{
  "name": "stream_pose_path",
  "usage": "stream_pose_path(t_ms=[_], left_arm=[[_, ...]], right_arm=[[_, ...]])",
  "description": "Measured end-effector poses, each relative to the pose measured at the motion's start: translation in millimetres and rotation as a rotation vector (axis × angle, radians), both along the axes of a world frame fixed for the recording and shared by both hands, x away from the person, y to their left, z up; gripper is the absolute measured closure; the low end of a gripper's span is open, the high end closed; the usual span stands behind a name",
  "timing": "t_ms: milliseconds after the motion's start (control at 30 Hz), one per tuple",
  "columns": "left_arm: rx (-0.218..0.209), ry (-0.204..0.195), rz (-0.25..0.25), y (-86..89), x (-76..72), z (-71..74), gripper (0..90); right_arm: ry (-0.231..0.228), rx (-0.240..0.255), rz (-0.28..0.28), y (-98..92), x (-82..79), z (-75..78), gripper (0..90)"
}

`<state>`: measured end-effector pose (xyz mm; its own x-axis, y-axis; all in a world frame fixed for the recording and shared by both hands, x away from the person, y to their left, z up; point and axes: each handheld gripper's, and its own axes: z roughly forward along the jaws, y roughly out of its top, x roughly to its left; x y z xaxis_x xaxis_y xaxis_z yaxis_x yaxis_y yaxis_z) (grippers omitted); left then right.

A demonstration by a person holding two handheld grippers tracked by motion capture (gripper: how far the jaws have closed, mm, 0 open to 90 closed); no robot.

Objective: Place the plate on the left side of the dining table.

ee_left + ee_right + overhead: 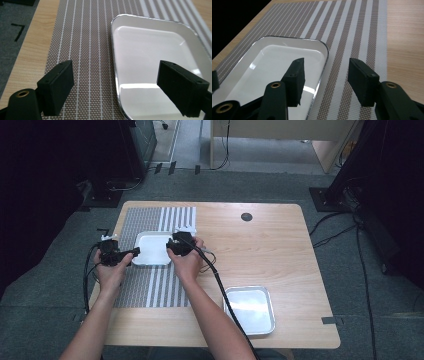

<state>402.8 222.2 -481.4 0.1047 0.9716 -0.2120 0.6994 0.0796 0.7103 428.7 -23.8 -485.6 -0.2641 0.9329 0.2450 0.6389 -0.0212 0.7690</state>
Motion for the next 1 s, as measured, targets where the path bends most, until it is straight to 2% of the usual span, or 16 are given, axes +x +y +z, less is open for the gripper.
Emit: stream_pose_path(t_ms=[33,133,233,267,300,433,600,633,767,933,1000], left_arm=[[-0.019,-0.007,-0.003,-0.8,-4.9,2.8,13.7],[-0.034,-0.023,-0.012,-1.9,-10.4,5.4,13.7],[-0.049,-0.044,-0.018,-6.1,-19.4,8.8,13.7],[-0.049,-0.044,-0.018,-6.1,-19.4,8.8,13.7],[-0.046,-0.044,-0.024,-8.9,-23.4,10.2,13.7],[-0.028,-0.043,-0.027,-15.1,-29.5,12.2,13.7],[-0.027,-0.063,-0.037,-23.8,-41.1,16.6,13.7],[-0.031,-0.070,-0.041,-27.9,-46.3,18.8,13.7],[-0.030,-0.080,-0.053,-33.4,-52.6,21.4,13.7],[-0.014,-0.091,-0.063,-44.4,-62.6,24.5,13.7],[0.010,-0.096,-0.056,-48.5,-66.6,25.2,13.4]], right_arm=[[0.023,-0.010,0.003,-5.7,-3.0,2.7,37.8],[0.035,-0.008,0.016,-12.6,-6.8,6.5,33.4],[0.023,0.026,0.032,-27.5,-15.1,13.9,28.5],[0.023,0.026,0.032,-27.5,-15.1,13.9,28.5],[0.025,0.004,0.058,-33.8,-19.3,15.4,27.1],[0.024,0.012,0.068,-44.5,-25.1,17.2,27.0],[0.016,0.011,0.065,-62.5,-33.8,21.5,27.1],[0.014,-0.008,0.074,-69.1,-37.6,23.2,26.9],[0.009,-0.023,0.080,-79.7,-45.2,26.0,26.8],[0.007,-0.028,0.084,-96.0,-56.4,28.0,26.2],[0.009,-0.028,0.081,-106.3,-63.1,27.6,26.1]])
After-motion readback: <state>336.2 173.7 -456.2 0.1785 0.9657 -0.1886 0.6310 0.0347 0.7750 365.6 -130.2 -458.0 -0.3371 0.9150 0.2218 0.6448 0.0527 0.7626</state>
